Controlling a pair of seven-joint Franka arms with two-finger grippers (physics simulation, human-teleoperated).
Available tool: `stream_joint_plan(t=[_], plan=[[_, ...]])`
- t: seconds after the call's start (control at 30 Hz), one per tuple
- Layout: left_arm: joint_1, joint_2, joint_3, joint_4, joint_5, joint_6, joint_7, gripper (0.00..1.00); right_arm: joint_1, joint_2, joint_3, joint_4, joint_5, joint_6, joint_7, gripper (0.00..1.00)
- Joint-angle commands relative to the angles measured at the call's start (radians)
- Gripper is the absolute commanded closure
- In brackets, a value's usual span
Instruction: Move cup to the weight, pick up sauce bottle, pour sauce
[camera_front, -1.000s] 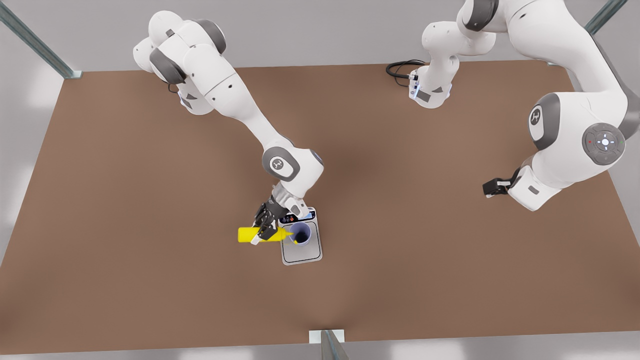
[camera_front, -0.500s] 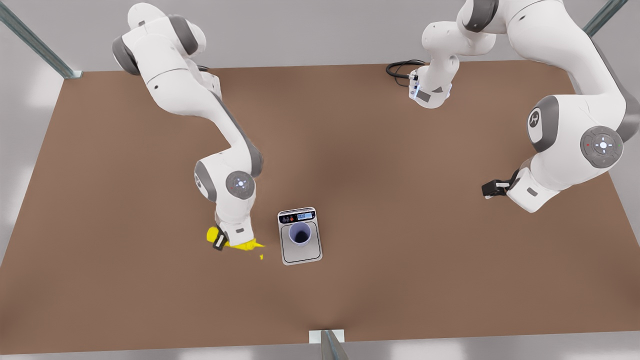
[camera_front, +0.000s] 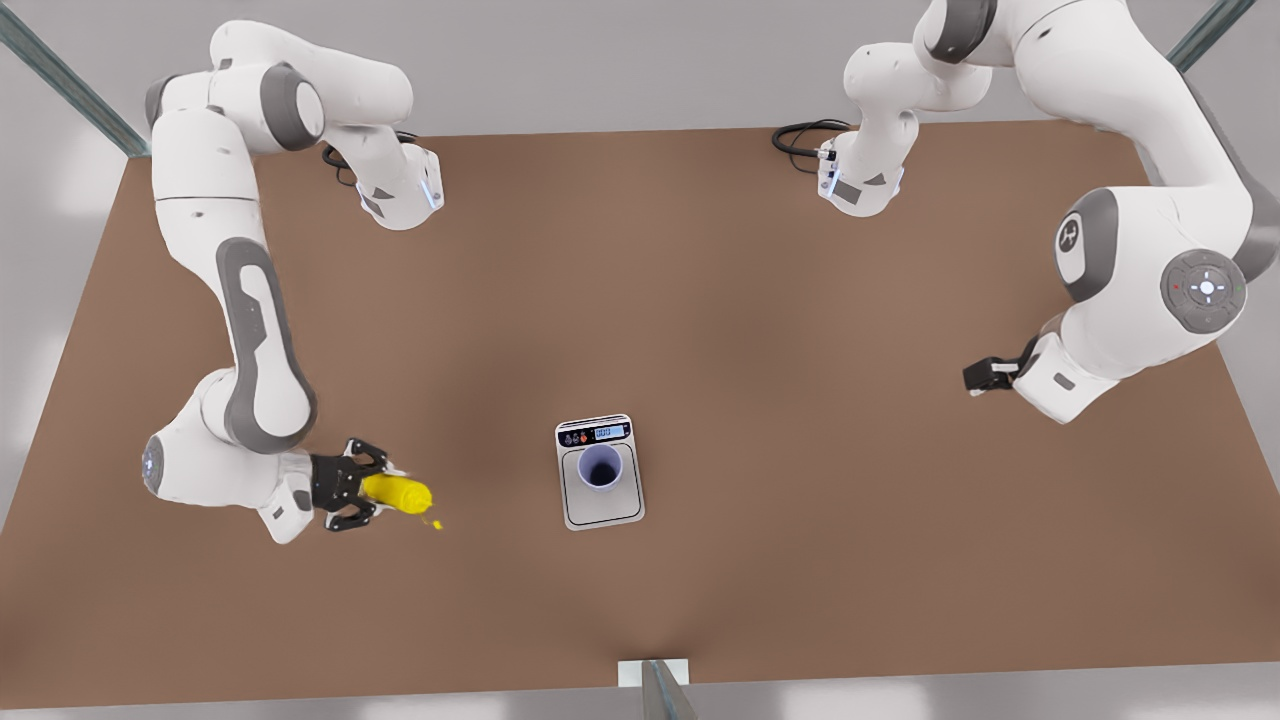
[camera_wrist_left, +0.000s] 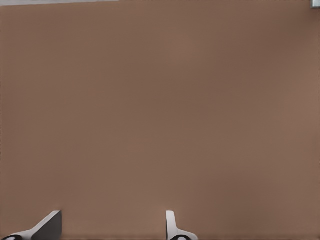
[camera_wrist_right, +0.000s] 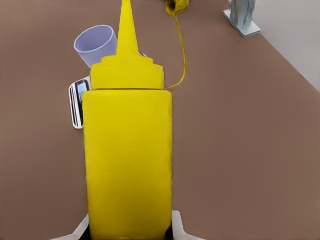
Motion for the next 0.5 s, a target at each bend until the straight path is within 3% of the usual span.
stream_joint_plan(t=[0.0, 0.2, 0.47], plan=[[0.000, 0.000, 0.000, 0.000, 0.000, 0.001, 0.000, 0.00, -0.001, 0.001, 0.000, 0.000, 0.009, -0.007, -0.016, 0.38], [0.000, 0.005, 0.000, 0.000, 0.000, 0.004, 0.006, 0.00, -0.120, 0.080, -0.001, -0.009, 0.172, -0.209, -0.274, 0.38], [0.001, 0.006, 0.000, 0.000, 0.000, 0.007, 0.011, 0.00, -0.165, 0.235, 0.000, -0.015, 0.440, -0.329, -0.611, 0.38]])
